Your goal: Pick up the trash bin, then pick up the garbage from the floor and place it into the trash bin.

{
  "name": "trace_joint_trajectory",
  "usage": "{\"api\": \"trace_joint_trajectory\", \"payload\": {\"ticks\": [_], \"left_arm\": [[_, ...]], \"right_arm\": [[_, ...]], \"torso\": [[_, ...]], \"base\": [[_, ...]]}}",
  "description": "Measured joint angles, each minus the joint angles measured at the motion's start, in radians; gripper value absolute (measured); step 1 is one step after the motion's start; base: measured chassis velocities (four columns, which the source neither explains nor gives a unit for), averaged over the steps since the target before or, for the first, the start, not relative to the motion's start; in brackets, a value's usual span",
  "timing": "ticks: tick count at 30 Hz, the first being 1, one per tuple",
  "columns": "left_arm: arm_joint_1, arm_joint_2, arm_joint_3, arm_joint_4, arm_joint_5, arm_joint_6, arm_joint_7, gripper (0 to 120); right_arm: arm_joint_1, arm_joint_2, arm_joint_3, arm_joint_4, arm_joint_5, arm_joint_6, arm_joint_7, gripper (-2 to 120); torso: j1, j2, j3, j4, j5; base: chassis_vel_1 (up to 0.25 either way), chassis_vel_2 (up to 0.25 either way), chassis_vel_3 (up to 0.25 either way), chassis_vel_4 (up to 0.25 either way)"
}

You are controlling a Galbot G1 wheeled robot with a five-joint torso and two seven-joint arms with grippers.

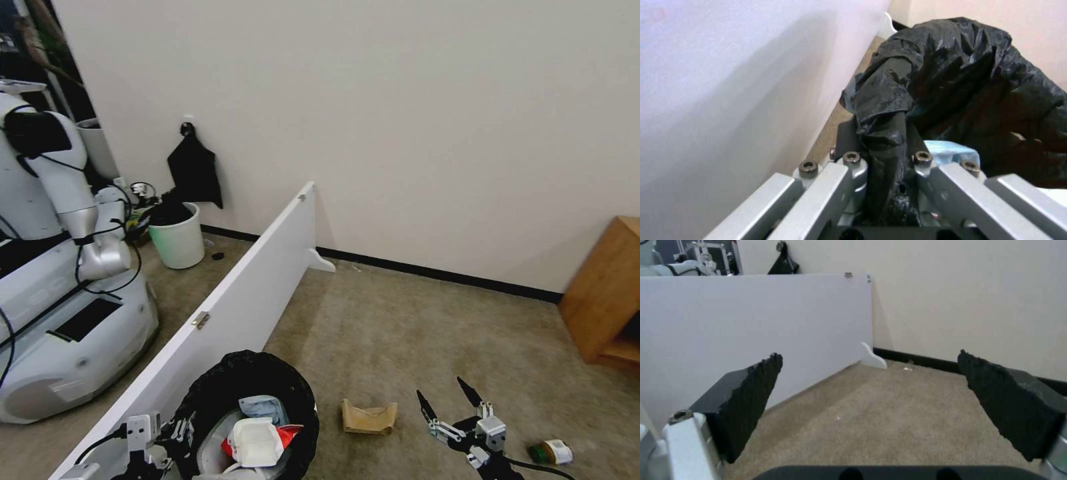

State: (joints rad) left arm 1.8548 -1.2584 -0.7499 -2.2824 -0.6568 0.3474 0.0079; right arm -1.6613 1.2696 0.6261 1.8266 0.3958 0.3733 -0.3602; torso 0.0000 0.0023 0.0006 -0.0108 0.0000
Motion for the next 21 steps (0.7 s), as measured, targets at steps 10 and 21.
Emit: {"api": "trace_joint_trajectory", "payload": {"ticks": [10,21], "left_arm": [[0.000,0.000,-0.002,-0.001,0.001,-0.001,0.000,4],[0.009,-0.004,-0.007,-0.017,0.007,-0.001,-0.001,4]], "right_arm": [[0.001,-0.001,-0.001,0.000,0.001,0.000,0.001,100],[0.016,-0.019,-0.029,-0.004,0.008,-0.017,0.085,100]], "torso": [[0.000,0.000,0.000,0.0001,0.0000],[0.000,0.000,0.000,0.0000,0.0000]], "base": [[0.000,0.000,0.000,0.000],[0.000,0.000,0.000,0.000]]}}
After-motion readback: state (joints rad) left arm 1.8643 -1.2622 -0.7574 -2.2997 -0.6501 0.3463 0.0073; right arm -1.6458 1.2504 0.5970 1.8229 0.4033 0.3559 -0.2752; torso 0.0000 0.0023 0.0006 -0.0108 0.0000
